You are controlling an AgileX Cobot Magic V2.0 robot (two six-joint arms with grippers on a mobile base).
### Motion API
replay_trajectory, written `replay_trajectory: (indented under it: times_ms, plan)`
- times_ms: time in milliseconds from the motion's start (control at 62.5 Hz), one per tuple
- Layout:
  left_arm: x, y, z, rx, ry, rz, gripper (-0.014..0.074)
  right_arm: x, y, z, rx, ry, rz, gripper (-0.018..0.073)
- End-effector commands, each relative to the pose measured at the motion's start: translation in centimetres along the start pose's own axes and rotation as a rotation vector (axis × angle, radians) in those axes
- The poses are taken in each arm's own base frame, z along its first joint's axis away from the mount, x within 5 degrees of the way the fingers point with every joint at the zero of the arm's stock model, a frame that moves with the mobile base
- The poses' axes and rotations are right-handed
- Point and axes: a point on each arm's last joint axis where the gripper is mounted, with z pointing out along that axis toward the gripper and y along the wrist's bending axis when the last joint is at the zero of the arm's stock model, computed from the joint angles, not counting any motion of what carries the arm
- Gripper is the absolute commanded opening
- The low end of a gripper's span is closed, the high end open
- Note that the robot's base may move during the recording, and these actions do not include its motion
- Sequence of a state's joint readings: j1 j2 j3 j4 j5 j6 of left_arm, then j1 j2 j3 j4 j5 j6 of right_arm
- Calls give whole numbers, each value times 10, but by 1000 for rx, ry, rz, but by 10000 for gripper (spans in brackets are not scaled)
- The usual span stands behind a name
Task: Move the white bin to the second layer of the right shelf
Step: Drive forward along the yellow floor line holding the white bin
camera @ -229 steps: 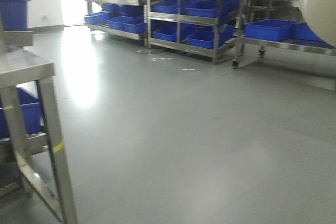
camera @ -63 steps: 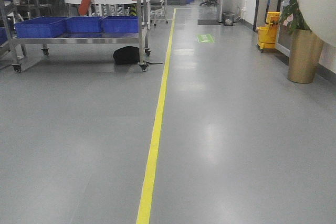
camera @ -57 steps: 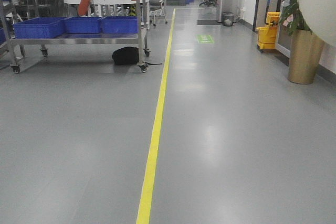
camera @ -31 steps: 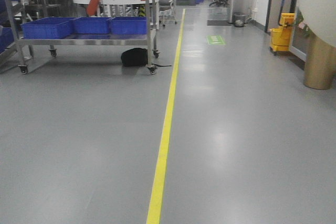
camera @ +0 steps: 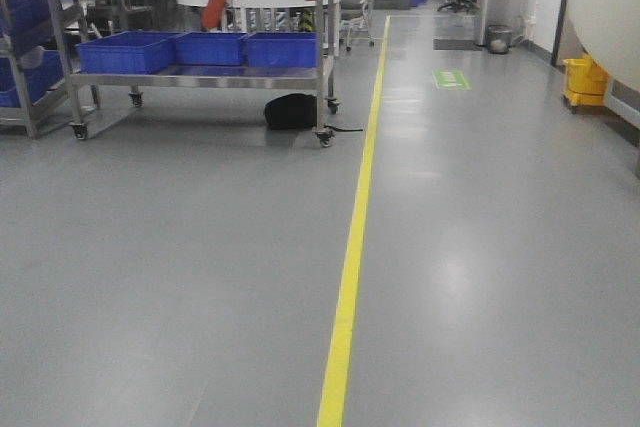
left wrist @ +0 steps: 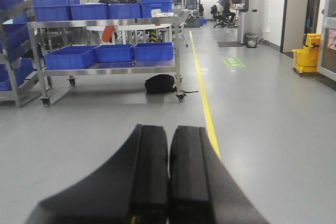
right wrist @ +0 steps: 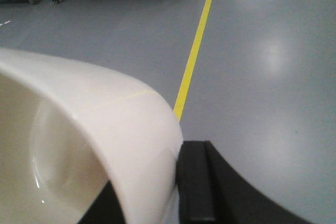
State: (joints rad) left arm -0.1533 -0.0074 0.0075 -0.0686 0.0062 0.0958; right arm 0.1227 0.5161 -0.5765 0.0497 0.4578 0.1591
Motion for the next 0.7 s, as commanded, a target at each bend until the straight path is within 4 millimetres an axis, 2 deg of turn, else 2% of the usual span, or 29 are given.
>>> replay_trajectory:
  times_ms: [0, 688]
  plan:
    - [3, 0, -1, -4, -66, -13, 85, -19, 3, -5, -18, -143, 4, 56]
    - [3, 0, -1, -4, -66, -13, 85, -19, 3, -5, -18, -143, 4, 56]
